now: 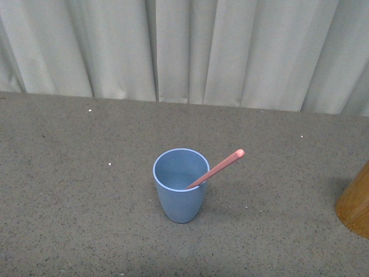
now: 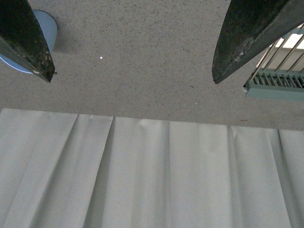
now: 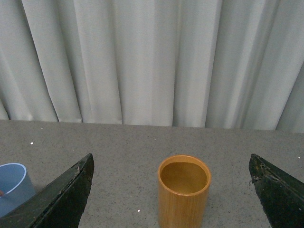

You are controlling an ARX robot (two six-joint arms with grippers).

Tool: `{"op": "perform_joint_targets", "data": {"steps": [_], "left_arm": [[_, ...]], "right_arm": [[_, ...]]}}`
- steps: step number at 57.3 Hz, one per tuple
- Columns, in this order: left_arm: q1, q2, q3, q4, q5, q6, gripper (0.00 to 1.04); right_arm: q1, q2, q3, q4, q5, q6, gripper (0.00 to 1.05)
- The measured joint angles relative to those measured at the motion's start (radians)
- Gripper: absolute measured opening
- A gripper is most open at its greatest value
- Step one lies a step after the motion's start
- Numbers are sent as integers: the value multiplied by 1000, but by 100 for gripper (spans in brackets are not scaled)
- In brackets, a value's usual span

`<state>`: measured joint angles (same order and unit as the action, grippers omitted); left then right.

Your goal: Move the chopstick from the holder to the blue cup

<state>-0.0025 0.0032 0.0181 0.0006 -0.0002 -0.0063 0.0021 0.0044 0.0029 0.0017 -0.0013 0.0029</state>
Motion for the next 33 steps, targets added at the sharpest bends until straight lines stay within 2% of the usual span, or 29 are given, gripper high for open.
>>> {"op": "perform_joint_targets", "data": {"steps": [33], "left_arm": [[0,0,0,0,0,0,98]], "right_arm": [[0,0,0,0,0,0,95]]}}
